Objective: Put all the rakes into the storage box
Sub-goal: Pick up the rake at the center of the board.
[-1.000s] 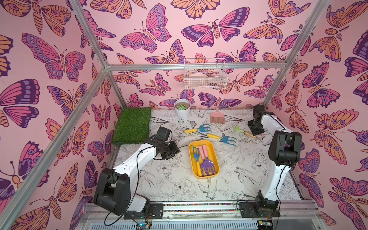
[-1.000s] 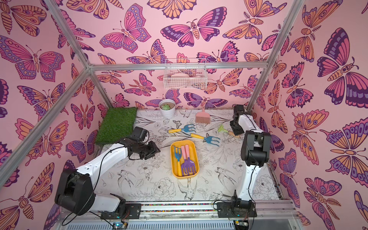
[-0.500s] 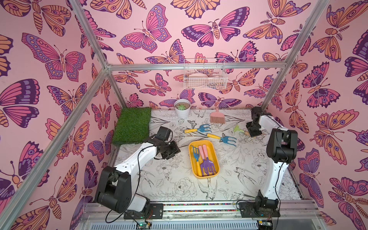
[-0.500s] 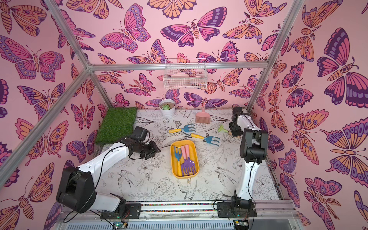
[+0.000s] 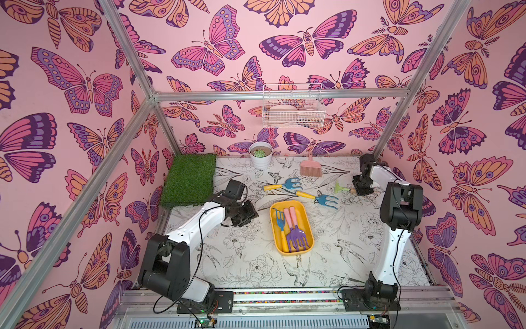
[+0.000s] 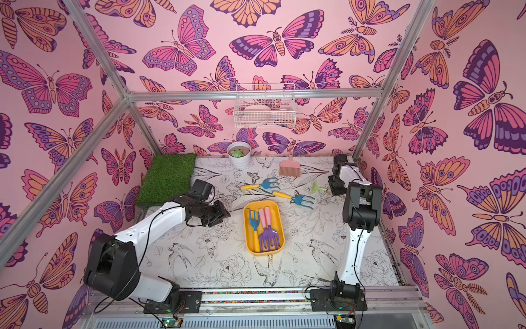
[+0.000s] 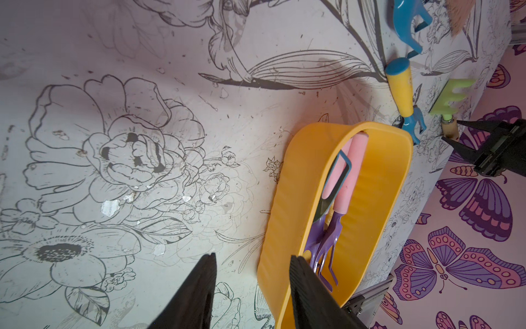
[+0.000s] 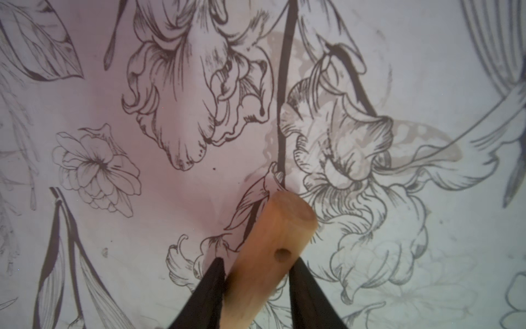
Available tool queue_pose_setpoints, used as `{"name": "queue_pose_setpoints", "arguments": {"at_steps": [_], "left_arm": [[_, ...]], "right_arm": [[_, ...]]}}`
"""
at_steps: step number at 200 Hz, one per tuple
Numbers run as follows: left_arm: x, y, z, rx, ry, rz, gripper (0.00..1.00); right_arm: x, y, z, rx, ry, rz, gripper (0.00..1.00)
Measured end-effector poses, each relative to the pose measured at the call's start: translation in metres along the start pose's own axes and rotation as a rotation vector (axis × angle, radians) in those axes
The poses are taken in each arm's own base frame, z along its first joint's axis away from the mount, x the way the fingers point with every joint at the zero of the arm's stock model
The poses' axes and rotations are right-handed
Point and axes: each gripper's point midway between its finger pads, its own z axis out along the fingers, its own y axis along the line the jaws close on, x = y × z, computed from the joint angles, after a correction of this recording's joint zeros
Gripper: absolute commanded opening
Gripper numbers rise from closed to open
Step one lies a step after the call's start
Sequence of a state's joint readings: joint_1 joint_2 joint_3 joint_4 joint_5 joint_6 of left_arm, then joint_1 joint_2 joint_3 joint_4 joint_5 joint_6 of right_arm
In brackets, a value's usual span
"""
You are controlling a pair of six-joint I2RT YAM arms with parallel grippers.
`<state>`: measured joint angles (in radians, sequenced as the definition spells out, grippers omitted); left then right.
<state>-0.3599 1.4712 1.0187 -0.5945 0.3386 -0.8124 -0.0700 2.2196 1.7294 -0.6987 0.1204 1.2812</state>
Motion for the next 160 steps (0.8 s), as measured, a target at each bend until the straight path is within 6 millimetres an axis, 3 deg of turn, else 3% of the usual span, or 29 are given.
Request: {"name": "queue_pose_setpoints", "arguments": {"at_steps": [90, 128, 160], "left_arm": [[0.000, -0.003, -0.001, 0.011, 0.008, 0.003, 0.46], [0.001, -0.005, -0.004, 0.018, 0.002, 0.020, 0.46], [0.001, -0.010, -0.013, 0.039, -0.016, 0.040, 0.46]], "right_arm": [[-0.004, 0.009, 0.005, -0.109, 0.045, 0.114, 0.00], [0.004, 0.017, -0.004, -0.150, 0.109, 0.082, 0.00], [0.013, 0.030, -0.030, -0.229, 0.175, 0.004, 0.00]]}}
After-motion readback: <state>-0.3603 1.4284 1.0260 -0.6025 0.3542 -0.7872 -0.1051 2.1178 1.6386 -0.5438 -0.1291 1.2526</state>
